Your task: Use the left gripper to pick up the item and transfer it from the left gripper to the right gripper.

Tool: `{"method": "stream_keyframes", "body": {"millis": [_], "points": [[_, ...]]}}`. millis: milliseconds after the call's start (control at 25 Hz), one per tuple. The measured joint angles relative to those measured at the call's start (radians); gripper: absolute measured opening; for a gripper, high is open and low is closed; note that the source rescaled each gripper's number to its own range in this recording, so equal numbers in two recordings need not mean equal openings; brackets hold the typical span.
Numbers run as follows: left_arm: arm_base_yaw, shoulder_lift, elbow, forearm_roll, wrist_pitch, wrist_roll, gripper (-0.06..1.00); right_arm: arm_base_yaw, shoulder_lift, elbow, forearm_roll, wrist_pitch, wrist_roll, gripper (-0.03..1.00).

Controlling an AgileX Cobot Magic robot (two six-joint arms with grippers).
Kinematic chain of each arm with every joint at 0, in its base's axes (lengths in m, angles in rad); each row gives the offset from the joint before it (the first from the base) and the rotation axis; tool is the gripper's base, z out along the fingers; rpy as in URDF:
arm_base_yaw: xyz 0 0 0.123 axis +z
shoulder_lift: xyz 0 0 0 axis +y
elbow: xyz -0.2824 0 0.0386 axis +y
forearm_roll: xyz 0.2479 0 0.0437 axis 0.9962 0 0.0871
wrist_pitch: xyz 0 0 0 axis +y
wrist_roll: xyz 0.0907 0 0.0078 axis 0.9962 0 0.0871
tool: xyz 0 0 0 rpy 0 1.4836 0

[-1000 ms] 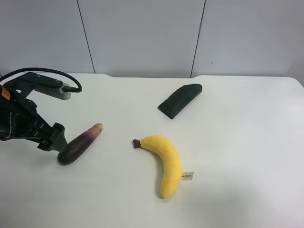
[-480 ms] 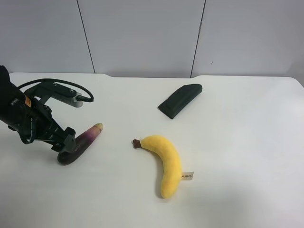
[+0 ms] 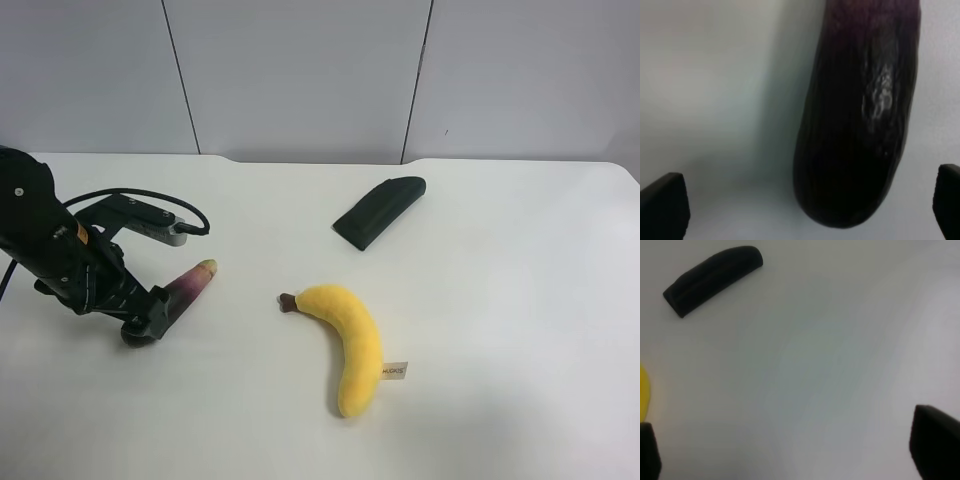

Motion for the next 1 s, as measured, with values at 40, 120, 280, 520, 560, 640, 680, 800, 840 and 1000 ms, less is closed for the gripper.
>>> {"method": "stream_keyframes", "body": {"millis": [40,120,280,520,560,640,680,800,840,1000], "points": [[0.000,0.011,0.000,-0.002,-0.005,0.000,1.00,0.000,0.000,0.000,0.000,0.000,0.000,1.00],[0.000,0.029,0.000,-0.003,-0.010,0.000,1.00,0.000,0.000,0.000,0.000,0.000,0.000,1.00],[0.000,0.063,0.000,-0.013,-0.028,0.000,1.00,0.000,0.000,0.000,0.000,0.000,0.000,1.00],[0.000,0.071,0.000,-0.013,-0.056,0.000,0.79,0.000,0.000,0.000,0.000,0.000,0.000,1.00],[0.000,0.073,0.000,-0.018,-0.059,0.000,0.75,0.000,0.000,0.000,0.000,0.000,0.000,1.00],[0.000,0.083,0.000,-0.018,-0.061,0.000,0.72,0.000,0.000,0.000,0.000,0.000,0.000,1.00],[0.000,0.092,0.000,-0.020,-0.064,0.000,0.71,0.000,0.000,0.000,0.000,0.000,0.000,1.00],[0.000,0.115,-0.001,-0.029,-0.066,0.000,0.71,0.000,0.000,0.000,0.000,0.000,0.000,1.00],[0.000,0.118,-0.001,-0.029,-0.066,0.000,0.71,0.000,0.000,0.000,0.000,0.000,0.000,1.00],[0.000,0.123,-0.001,-0.032,-0.066,0.000,0.52,0.000,0.000,0.000,0.000,0.000,0.000,1.00]]}}
